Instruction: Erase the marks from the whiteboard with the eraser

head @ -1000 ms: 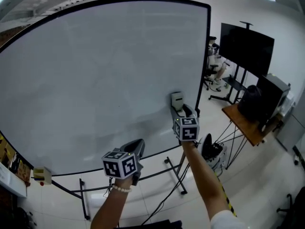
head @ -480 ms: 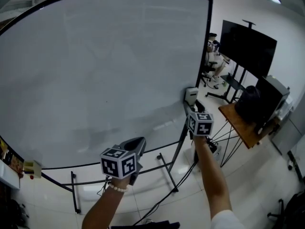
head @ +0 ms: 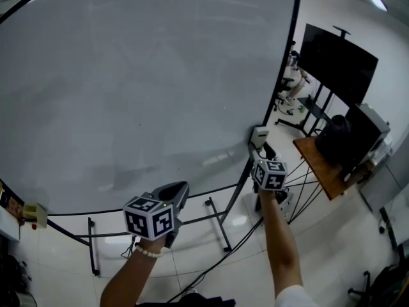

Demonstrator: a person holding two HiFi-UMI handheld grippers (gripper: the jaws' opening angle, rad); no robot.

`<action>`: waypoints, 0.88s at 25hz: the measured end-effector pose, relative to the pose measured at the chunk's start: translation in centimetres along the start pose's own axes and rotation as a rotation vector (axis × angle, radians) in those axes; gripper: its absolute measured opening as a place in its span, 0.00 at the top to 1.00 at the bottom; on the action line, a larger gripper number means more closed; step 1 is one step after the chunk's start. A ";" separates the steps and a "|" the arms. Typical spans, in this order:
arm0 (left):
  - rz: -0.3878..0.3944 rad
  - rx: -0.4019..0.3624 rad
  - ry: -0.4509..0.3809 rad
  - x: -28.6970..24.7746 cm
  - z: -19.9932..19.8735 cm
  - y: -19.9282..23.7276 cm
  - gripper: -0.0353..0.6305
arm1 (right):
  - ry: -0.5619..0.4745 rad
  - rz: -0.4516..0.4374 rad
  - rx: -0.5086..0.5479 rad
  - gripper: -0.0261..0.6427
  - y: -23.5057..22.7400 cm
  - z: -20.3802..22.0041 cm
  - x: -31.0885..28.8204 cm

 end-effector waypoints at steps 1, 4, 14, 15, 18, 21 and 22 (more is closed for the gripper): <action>-0.005 0.000 0.000 0.1 0.1 0.2 0.96 | 0.011 -0.001 -0.007 0.59 0.1 0.7 -0.1; -0.015 0.010 0.000 0.5 0.4 0.9 0.96 | 0.041 -0.008 -0.031 0.59 0.6 2.0 -0.2; -0.070 0.065 -0.020 4.5 0.7 3.5 0.96 | 0.001 -0.020 -0.027 0.59 6.4 -1.8 0.5; -0.079 0.068 -0.026 5.1 0.7 3.9 0.96 | -0.001 -0.026 -0.026 0.59 7.3 -2.1 0.6; -0.108 0.061 -0.043 7.0 0.3 5.1 0.96 | -0.001 -0.043 0.002 0.59 10.7 -3.2 0.8; -0.133 0.063 -0.068 9.6 -0.3 6.5 0.96 | -0.008 -0.061 0.009 0.59 14.5 -4.5 1.2; -0.140 0.067 -0.077 10.6 -0.5 6.9 0.96 | -0.010 -0.066 0.010 0.59 15.7 -4.9 1.3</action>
Point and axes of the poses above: the fingertips, and each gripper's own axes: x backward along the fingers, y to its left, z out of its underside, the point moved 9 cm from there along x, backward along the fingers, and after that the axes turned 15 degrees about x, right-handed, at the moved point
